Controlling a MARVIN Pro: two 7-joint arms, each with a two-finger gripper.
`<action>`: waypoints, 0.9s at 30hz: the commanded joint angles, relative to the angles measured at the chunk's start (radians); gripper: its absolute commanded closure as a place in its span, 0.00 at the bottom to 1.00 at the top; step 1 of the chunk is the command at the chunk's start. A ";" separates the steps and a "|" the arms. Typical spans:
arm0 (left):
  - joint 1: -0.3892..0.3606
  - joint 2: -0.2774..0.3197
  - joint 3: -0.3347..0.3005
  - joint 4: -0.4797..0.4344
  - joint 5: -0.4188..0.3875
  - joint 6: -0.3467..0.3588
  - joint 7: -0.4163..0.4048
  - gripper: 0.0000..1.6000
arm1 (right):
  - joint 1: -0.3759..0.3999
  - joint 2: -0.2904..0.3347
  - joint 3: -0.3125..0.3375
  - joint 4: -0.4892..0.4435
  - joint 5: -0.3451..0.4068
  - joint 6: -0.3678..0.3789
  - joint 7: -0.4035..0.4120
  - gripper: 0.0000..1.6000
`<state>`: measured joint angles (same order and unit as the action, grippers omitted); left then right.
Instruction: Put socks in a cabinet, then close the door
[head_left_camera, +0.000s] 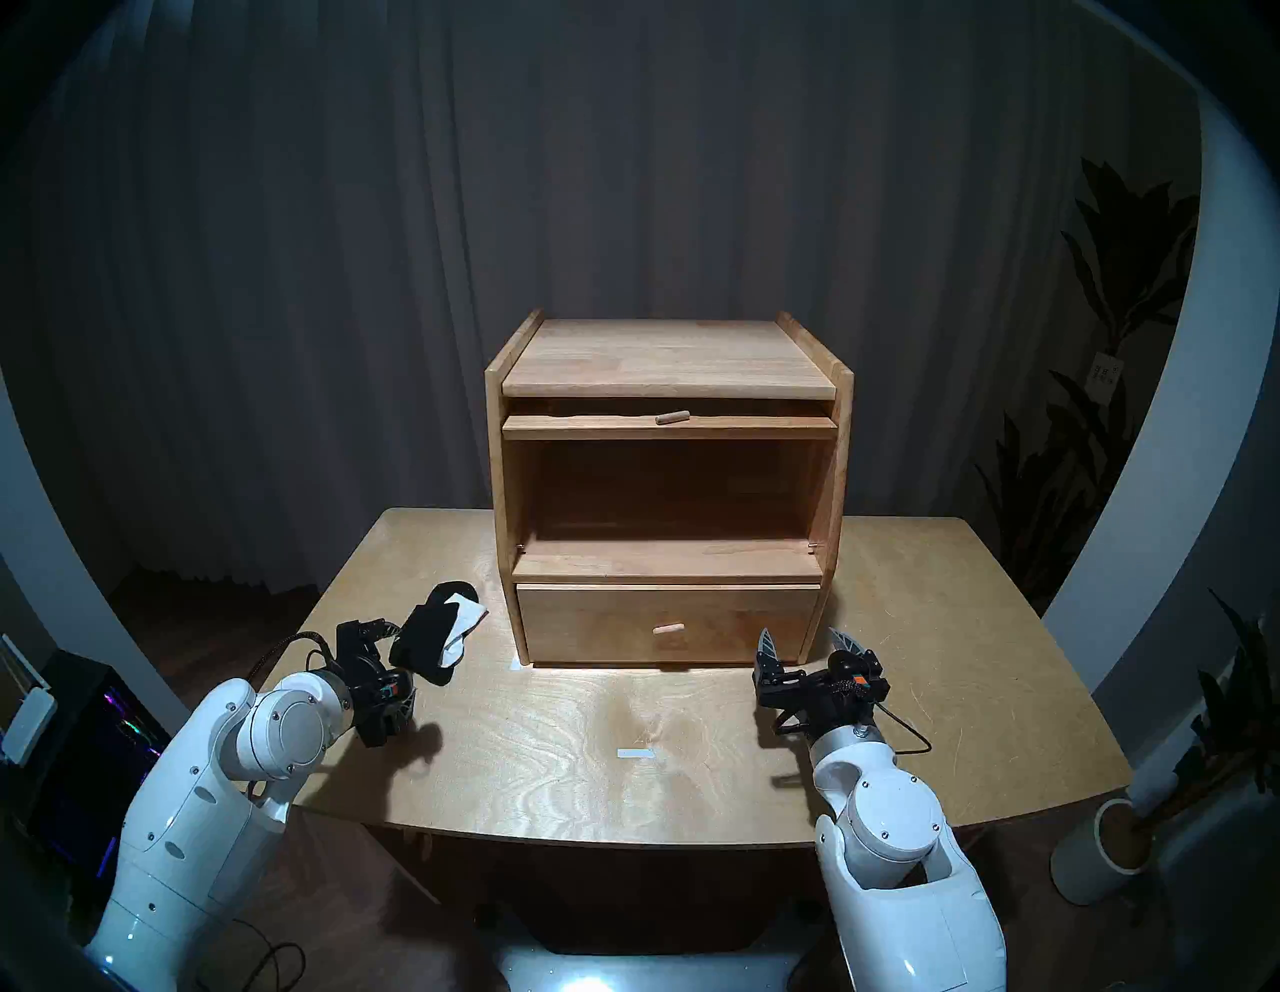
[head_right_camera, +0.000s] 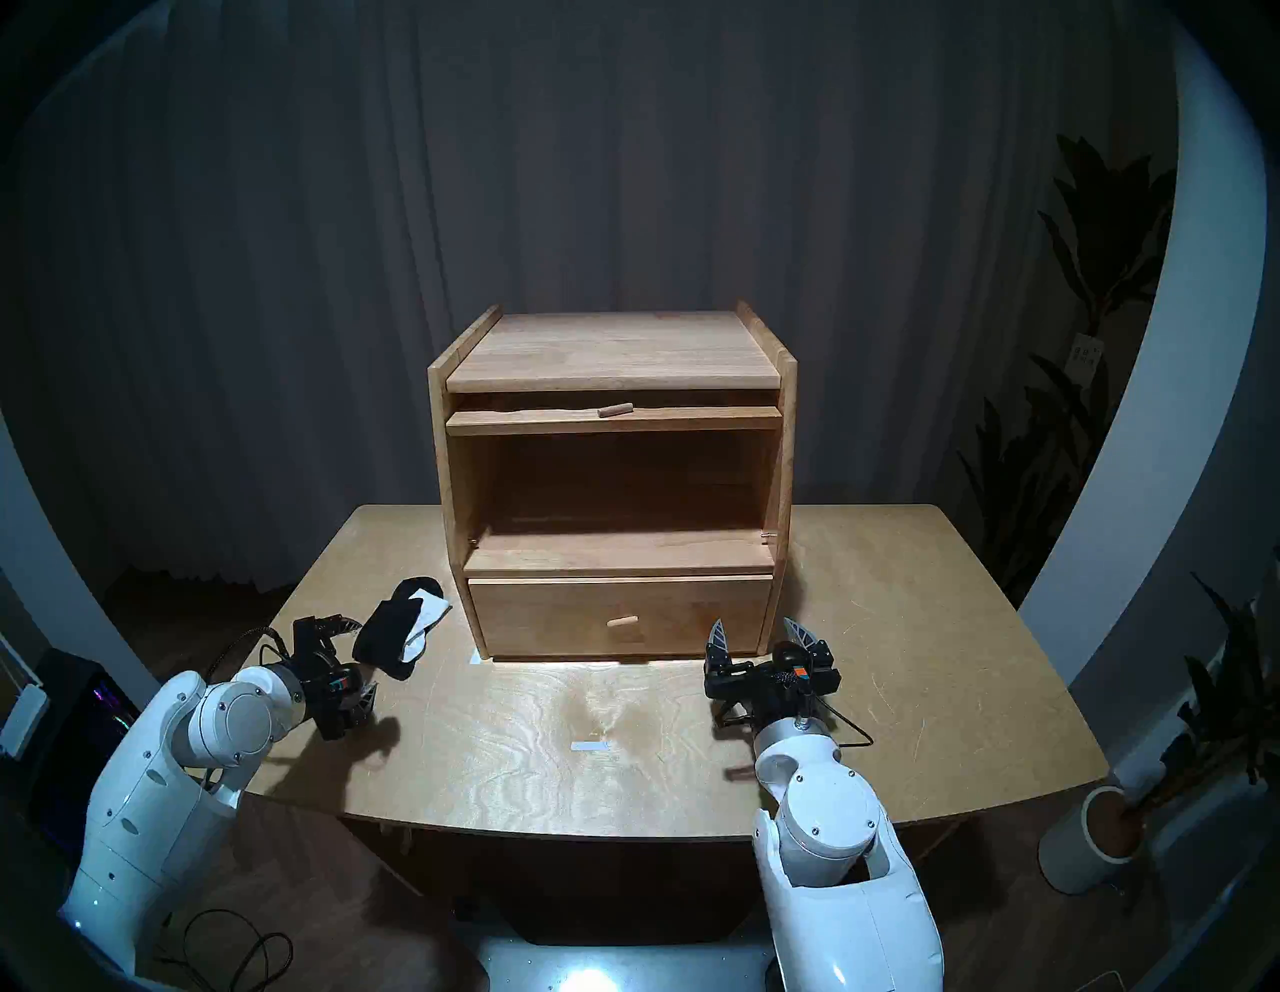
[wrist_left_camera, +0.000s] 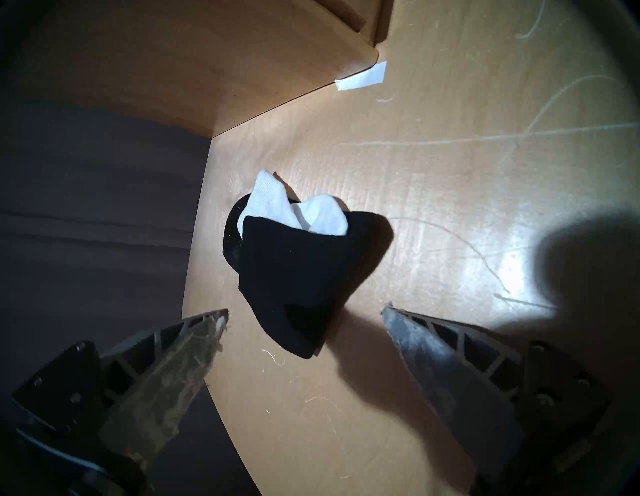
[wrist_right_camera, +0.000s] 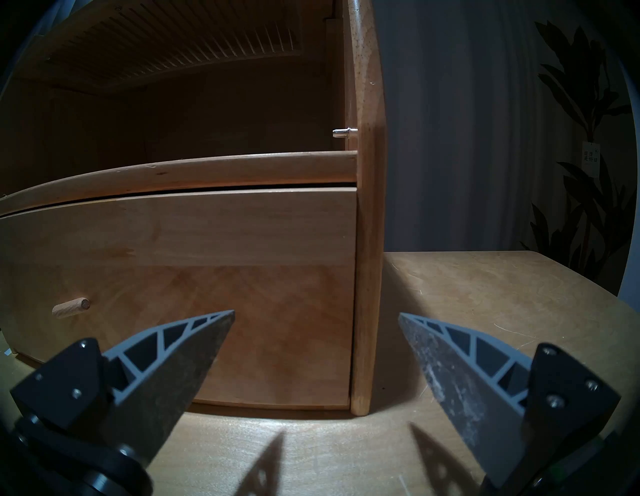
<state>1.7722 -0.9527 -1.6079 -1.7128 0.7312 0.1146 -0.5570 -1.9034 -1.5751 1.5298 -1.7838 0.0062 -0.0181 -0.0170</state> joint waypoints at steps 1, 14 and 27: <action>-0.073 0.005 0.022 0.047 -0.008 -0.029 -0.011 0.00 | 0.000 0.000 0.001 -0.027 0.000 -0.004 0.000 0.00; -0.211 -0.006 0.054 0.144 -0.081 -0.092 -0.073 0.00 | 0.001 0.000 0.001 -0.027 0.000 -0.004 0.000 0.00; -0.183 -0.093 0.090 0.249 -0.022 -0.105 0.138 1.00 | 0.000 0.000 0.001 -0.027 0.000 -0.004 0.000 0.00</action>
<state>1.5714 -0.9844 -1.4966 -1.4772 0.7243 0.0005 -0.5081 -1.9046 -1.5751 1.5296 -1.7858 0.0062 -0.0181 -0.0170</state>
